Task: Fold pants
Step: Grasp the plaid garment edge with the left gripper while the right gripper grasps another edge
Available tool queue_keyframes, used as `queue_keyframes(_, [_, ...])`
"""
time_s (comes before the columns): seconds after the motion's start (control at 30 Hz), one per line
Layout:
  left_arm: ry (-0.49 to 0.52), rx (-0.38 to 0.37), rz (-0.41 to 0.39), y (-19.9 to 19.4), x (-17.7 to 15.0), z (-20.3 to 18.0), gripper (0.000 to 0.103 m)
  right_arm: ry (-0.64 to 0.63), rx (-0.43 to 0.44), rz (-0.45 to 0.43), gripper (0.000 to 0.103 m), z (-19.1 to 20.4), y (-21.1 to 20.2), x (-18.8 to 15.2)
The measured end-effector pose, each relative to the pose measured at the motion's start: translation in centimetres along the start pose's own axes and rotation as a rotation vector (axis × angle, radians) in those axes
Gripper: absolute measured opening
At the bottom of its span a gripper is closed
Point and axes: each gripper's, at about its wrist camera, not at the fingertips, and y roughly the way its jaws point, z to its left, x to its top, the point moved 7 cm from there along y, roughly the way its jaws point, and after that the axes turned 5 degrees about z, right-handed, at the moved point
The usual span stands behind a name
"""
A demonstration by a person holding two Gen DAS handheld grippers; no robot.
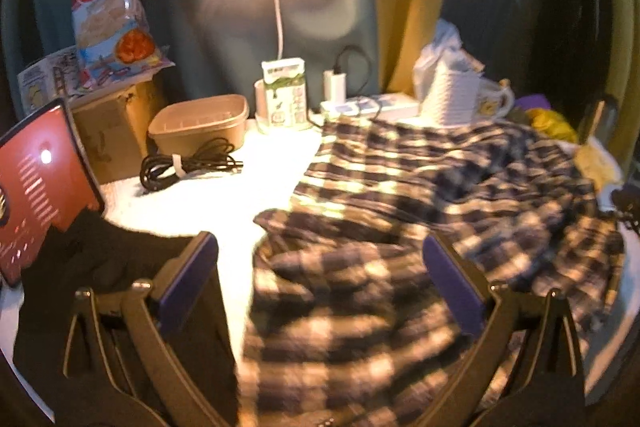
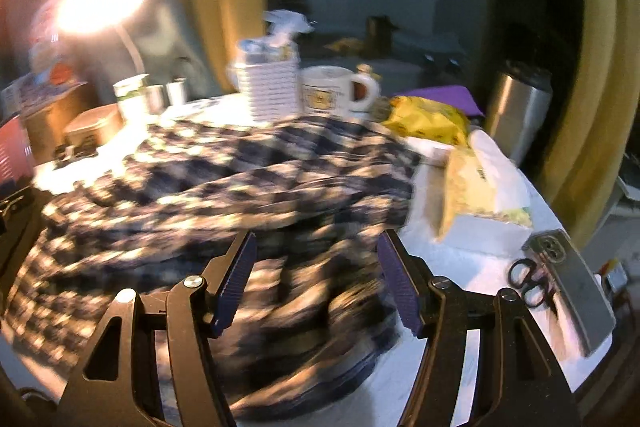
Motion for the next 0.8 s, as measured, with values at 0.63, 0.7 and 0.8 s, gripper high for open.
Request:
queue_keyframes(0.63, [0.107,-0.09,0.338,18.3,2.8,1.7,0.096,-0.022,-0.105,0.225,0.067,-6.0,15.3,5.9])
queue_keyframes(0.7, [0.112,-0.097,0.305,17.7,3.0,1.3,0.066,-0.037,-0.088,0.238,0.067,-5.2,16.2,5.5])
queue_keyframes(0.8, [0.109,-0.094,0.298,16.7,2.9,0.6,0.009,-0.077,-0.092,0.227,0.055,-4.1,16.9,5.1])
